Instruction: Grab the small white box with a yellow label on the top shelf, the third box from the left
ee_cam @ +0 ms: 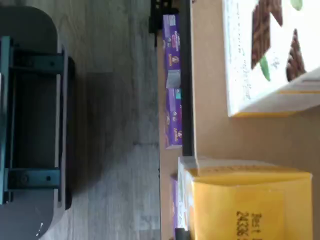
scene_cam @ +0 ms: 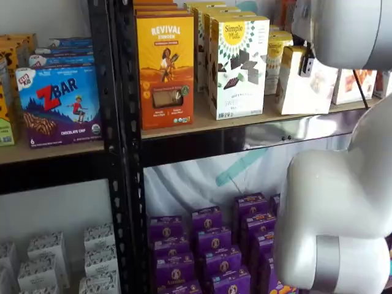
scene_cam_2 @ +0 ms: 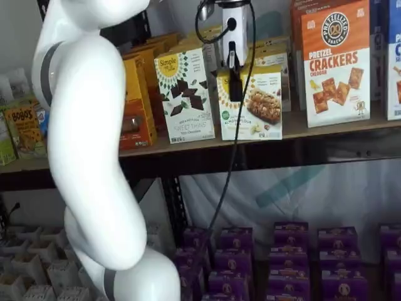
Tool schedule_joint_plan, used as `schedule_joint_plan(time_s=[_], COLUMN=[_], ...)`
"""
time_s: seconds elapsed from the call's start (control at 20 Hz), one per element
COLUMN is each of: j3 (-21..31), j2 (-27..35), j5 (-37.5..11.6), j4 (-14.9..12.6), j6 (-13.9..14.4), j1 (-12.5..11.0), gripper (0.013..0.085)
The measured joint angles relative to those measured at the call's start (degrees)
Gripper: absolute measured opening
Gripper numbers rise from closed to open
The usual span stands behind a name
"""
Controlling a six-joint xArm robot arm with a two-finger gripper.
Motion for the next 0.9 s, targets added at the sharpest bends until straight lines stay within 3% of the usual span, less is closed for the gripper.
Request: schedule_joint_plan(time_s=[0.9], j3=[3.3], j2=[-7.3], j5=[9.3], j4=[-0.6], j6=[-1.2], j1=[-1.6], gripper=[0.0370])
